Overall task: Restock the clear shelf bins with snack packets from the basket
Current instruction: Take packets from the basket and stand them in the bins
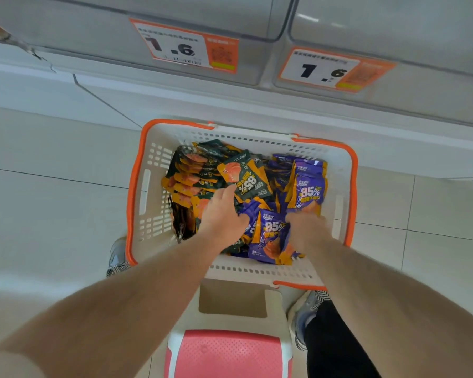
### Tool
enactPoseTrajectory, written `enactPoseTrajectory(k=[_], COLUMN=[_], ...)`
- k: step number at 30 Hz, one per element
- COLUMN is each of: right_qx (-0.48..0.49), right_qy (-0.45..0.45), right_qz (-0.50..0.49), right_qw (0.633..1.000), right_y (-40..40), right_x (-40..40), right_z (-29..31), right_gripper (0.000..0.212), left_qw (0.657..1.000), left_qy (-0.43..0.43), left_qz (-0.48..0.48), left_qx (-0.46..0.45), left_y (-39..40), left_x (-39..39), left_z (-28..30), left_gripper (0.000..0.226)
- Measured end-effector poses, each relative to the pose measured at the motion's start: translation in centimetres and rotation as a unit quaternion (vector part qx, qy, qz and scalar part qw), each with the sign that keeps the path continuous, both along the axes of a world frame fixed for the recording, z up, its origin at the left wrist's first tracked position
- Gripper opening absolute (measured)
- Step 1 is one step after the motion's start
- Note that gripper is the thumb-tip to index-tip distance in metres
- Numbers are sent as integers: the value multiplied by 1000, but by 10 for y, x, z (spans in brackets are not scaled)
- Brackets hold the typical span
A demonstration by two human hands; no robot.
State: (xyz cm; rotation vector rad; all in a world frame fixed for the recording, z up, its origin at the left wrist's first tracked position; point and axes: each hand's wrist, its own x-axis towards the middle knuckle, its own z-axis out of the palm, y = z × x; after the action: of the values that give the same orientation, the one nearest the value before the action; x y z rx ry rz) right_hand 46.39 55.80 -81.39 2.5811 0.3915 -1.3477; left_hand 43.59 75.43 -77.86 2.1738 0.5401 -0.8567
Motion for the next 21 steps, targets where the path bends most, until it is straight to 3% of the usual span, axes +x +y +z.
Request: enactPoseTrajectory(k=[3, 5, 8, 10, 13, 17, 19, 21], right_qx=[-17, -7, 62, 155, 275, 338, 346, 355], right_qy=[-22, -39, -77, -99, -63, 10, 44, 71], right_qz=[46, 57, 38, -29, -141, -148, -143, -144], right_qw=[999, 998, 994, 982, 949, 929, 926, 921], right_y=[-8, -14, -12, -8, -5, -8, -6, 1], right_x=[-3, 1, 9, 18, 39, 64, 71, 78], right_z=[-4, -2, 8, 20, 49, 100, 124, 138], right_gripper=[25, 22, 20, 15, 10, 6, 10, 23], left_qw=[999, 999, 996, 994, 985, 963, 957, 967], left_qy=[21, 26, 32, 38, 30, 3, 12, 27], left_qz=[-23, -41, -75, -96, -162, -265, -284, -254], left_qx=[-14, -16, -29, -48, -46, 45, 58, 11], left_y=[-6, -8, -12, -17, -24, -28, -29, -28], left_x=[0, 1, 4, 8, 23, 50, 59, 67], left_z=[-4, -3, 3, 12, 34, 77, 101, 114], left_gripper=[69, 67, 64, 65, 68, 21, 28, 24])
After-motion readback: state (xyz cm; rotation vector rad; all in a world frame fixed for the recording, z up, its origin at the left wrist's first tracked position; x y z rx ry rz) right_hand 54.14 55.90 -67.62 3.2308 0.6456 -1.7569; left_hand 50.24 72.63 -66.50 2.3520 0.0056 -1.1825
